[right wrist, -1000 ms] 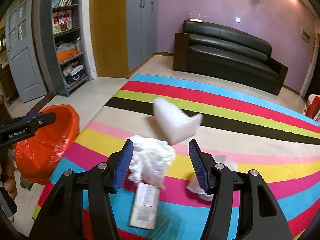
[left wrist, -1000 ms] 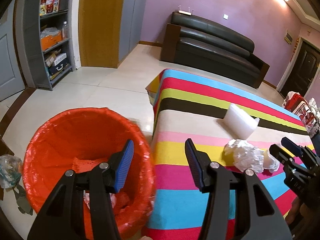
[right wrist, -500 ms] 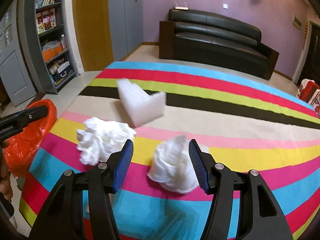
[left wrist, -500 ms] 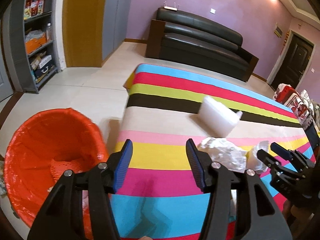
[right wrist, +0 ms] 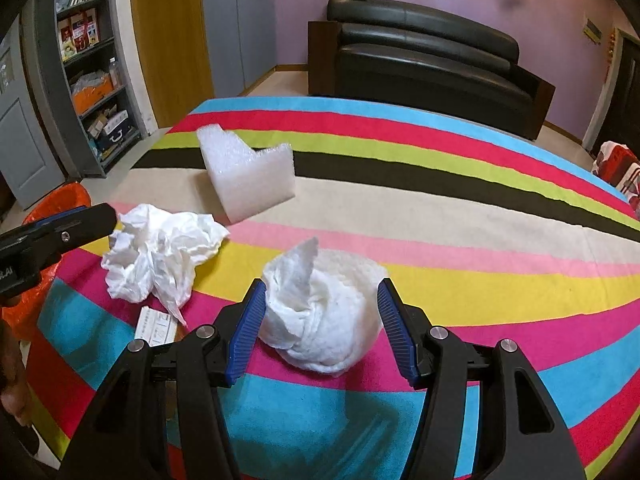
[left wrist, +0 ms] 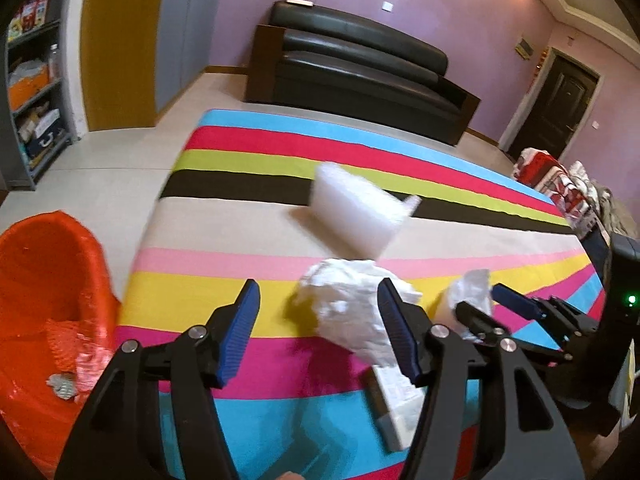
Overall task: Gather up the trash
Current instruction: 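Grasp a crumpled white tissue with the left tool while the right tool grasps a white paper towel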
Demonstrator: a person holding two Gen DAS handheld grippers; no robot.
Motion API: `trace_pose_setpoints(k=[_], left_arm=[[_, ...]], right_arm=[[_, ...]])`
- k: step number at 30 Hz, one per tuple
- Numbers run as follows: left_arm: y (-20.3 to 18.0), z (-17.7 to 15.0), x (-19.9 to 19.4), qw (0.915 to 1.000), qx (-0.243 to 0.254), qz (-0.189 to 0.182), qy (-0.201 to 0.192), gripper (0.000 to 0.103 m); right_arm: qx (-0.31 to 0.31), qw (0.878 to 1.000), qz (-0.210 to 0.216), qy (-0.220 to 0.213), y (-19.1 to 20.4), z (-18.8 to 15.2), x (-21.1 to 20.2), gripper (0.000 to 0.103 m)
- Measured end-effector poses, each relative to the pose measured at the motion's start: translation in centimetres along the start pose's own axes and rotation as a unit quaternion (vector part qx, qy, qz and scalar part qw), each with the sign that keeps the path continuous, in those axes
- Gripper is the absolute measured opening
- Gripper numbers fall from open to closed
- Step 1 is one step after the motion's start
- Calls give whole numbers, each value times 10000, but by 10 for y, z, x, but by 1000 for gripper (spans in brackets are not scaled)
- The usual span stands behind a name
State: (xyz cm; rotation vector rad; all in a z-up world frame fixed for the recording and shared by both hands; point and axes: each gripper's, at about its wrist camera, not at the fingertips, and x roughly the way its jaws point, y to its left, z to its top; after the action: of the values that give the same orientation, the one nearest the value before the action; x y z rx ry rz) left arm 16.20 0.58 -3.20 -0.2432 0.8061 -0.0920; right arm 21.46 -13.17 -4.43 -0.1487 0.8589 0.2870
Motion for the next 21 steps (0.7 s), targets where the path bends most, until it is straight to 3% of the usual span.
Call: trace_pose_setpoints(k=[7,14,18,20,21], left_arm=[[-22,-9,19,9992,222,-206,266,59],[-29,-11,34,9985,317,-178,420,57],[-32,-12,41,9978,413,-130,496,40],[-31,-12,43,9977,437,-107,506,22],[-31,-13,42,9978,440,-96,493,22]], right_arm=[[54,9999,71,127,-2,-5,5,57],[90,9995,196,218,-4,-7,6,57],[44,9993,289,240,-2,-7,6,44],[24,9992,309,240,-1,-7,6,38],[17,9992,307,238,0,-7,5,37]])
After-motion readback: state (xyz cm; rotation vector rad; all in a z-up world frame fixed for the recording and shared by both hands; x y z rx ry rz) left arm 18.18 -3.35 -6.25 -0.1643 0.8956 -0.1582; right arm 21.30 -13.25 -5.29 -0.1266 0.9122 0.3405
